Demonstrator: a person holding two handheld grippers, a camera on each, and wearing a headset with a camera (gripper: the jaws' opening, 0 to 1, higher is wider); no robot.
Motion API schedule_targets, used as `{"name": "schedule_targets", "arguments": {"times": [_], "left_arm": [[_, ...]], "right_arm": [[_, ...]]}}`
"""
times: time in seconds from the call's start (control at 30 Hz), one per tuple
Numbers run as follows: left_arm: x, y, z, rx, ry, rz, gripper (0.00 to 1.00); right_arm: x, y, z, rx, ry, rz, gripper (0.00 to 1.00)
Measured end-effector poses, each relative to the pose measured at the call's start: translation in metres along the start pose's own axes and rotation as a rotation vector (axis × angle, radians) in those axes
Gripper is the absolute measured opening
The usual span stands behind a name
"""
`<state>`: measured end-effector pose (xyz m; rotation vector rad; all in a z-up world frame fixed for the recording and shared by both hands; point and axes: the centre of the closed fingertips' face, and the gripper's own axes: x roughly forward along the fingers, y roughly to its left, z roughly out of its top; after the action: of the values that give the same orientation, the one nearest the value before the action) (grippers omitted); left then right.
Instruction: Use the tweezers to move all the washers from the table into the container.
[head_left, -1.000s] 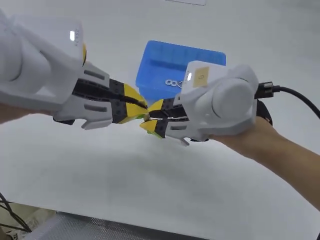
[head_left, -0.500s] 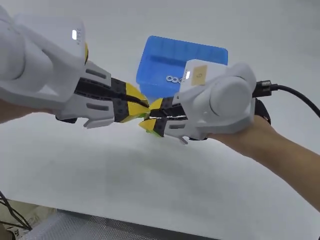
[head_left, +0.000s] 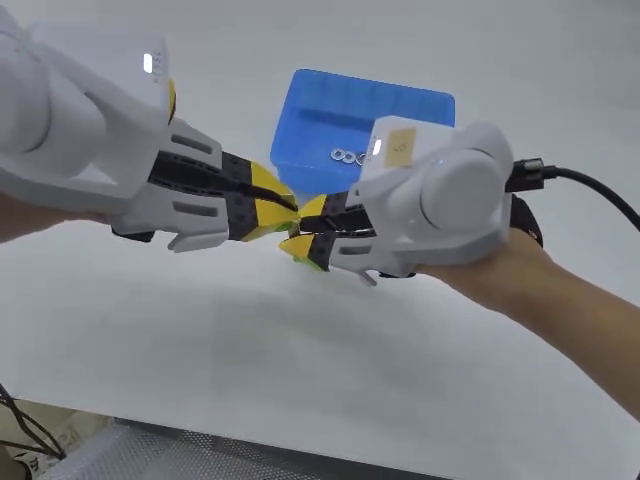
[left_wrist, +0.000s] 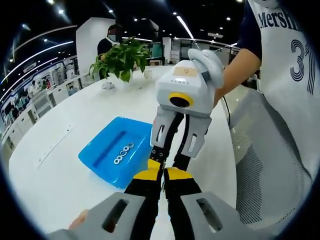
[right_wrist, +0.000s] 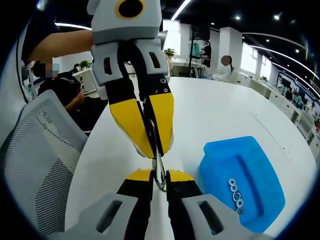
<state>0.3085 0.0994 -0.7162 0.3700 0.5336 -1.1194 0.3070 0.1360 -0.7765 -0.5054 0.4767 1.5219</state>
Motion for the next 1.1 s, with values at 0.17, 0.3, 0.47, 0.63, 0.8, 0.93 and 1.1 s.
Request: {"name": "schedule_targets", "arguments": {"times": [0.17, 0.3, 0.47, 0.63, 0.8, 0.93, 1.1], "left_arm": [[0.001, -0.002, 0.001, 0.005, -0.001, -0.002, 0.07], [0.0, -0.003, 0.001, 0.008, 0.002, -0.004, 0.07], [-0.002, -0.004, 0.005, 0.013, -0.007, -0.004, 0.07], [-0.006, -0.002, 0.008, 0.025, -0.015, -0.003, 0.07], [-0.016, -0.001, 0.017, 0.032, -0.039, 0.004, 0.07], [-0.019, 0.0, 0.024, 0.055, -0.041, 0.008, 0.07], [-0.02, 0.002, 0.039, 0.09, -0.058, 0.004, 0.07]], "right_arm": [[-0.001, 0.001, 0.0, -0.005, -0.003, 0.0, 0.1], [-0.002, 0.004, 0.0, 0.009, -0.005, 0.007, 0.1], [-0.005, 0.005, 0.005, 0.013, -0.015, -0.003, 0.1], [-0.012, 0.007, 0.014, 0.032, -0.031, -0.007, 0.1], [-0.022, 0.006, 0.023, 0.014, -0.039, -0.025, 0.1], [-0.029, 0.004, 0.027, 0.001, -0.039, -0.031, 0.1], [-0.043, -0.003, 0.035, 0.006, -0.058, -0.061, 0.1]]}}
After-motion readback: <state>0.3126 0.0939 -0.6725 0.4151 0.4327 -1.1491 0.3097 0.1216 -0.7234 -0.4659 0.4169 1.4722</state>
